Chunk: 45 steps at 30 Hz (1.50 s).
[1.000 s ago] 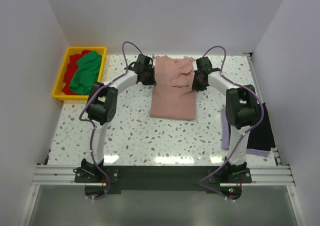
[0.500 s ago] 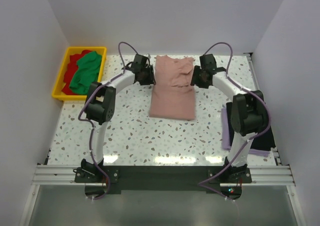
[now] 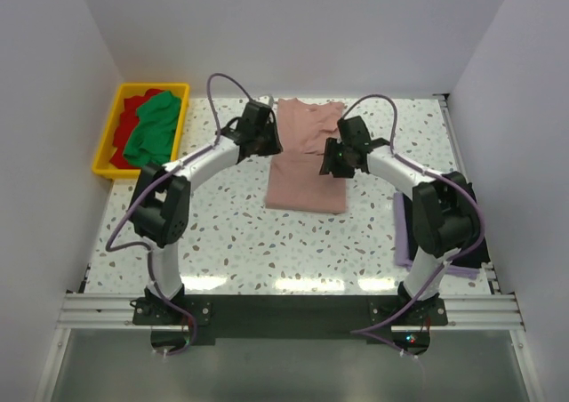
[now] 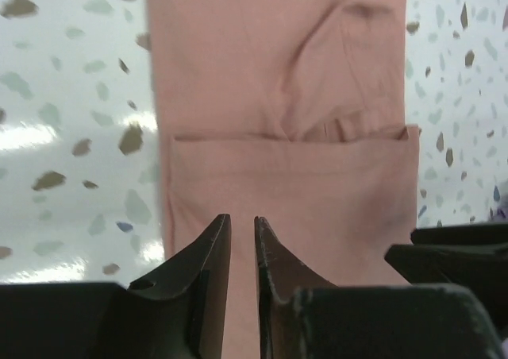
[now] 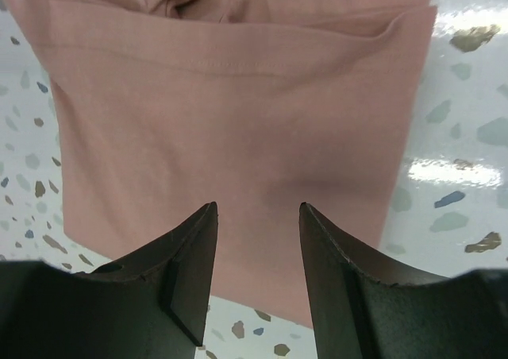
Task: Fold and stack the t-shirts
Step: Fold the tshirt
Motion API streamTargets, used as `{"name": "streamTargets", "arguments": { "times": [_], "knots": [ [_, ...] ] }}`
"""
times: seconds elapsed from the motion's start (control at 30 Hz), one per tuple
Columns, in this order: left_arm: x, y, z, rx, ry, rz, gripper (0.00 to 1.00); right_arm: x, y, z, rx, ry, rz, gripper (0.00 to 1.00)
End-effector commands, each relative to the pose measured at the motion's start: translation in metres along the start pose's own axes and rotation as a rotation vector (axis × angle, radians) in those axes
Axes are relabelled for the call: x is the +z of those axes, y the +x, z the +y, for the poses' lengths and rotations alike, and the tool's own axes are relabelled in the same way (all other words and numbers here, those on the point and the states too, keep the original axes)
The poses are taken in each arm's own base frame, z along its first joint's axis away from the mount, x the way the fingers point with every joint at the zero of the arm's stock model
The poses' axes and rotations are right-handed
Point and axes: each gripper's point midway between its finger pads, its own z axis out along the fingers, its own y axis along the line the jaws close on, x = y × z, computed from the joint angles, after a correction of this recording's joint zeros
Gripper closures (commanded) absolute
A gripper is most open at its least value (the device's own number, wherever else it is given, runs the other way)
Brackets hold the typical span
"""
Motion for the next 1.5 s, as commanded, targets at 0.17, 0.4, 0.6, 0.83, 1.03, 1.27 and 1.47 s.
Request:
{"name": "streamTargets", "arguments": {
  "times": [0.17, 0.4, 0.6, 0.83, 1.03, 1.27, 1.47],
  "knots": [
    [0.002, 0.093, 0.013, -0.064, -0.030, 0.112, 0.86, 0.017, 0.049, -0.024, 0.050, 0.042, 0.082, 0.51],
    [-0.007, 0.134, 0.034, -0.093, -0.046, 0.154, 0.88, 0.018, 0.084, -0.044, 0.053, 0.078, 0.136, 0.50],
    [-0.019, 0.154, 0.032, -0.094, -0.050, 0.189, 0.91, 0.008, 0.099, -0.053, 0.047, 0.100, 0.157, 0.50],
    [-0.043, 0.193, 0.040, -0.126, -0.080, 0.235, 0.93, -0.013, 0.129, -0.055, 0.042, 0.073, 0.190, 0.50],
    [-0.072, 0.226, 0.041, -0.139, -0.056, 0.262, 0.93, -0.037, 0.174, -0.055, 0.030, 0.035, 0.244, 0.50],
    [-0.104, 0.234, 0.043, -0.136, -0.036, 0.265, 0.85, -0.070, 0.187, -0.051, 0.019, 0.001, 0.244, 0.49],
    [-0.109, 0.155, -0.001, -0.048, 0.038, 0.116, 0.81, -0.087, 0.128, -0.033, 0.003, 0.005, 0.088, 0.51]
  ]
}}
